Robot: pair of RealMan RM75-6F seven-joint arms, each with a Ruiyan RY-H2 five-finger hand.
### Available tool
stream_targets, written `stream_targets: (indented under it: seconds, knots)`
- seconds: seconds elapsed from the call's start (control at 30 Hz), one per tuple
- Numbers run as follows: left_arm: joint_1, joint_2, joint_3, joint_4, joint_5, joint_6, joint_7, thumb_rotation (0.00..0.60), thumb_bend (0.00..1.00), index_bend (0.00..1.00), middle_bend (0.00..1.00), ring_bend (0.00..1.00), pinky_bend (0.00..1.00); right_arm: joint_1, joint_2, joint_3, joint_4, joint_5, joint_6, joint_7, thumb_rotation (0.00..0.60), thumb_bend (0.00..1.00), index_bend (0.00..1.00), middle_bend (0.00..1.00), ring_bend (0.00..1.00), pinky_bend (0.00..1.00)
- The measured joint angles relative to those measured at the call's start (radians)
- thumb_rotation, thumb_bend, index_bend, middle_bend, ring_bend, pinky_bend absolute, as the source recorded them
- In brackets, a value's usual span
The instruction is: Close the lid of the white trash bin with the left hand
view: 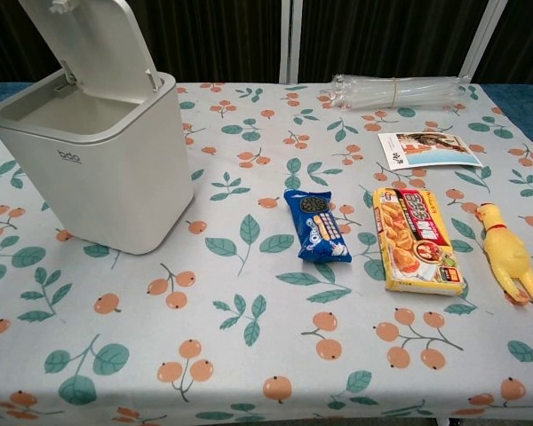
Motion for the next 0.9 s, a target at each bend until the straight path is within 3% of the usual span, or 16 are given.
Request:
stream_targets:
  seconds: [0.53,0.9]
  knots:
    - [0.065,0.004,0.016,-0.033,0.070,0.038,-0.010,0.154,0.57,0.31,0.31,0.04,0.15,0.002,-0.001,0.001,-0.006,0.005,-0.005,-0.011,0.600,0.27,0.00,0.00,0.00,0.00]
    - [0.119,-0.047,0.045,-0.015,0.120,0.069,-0.018,0.206,0.58,0.32,0.31,0.04,0.15,0.003,-0.003,0.001,-0.006,0.008,-0.009,-0.013,0.600,0.27,0.00,0.00,0.00,0.00]
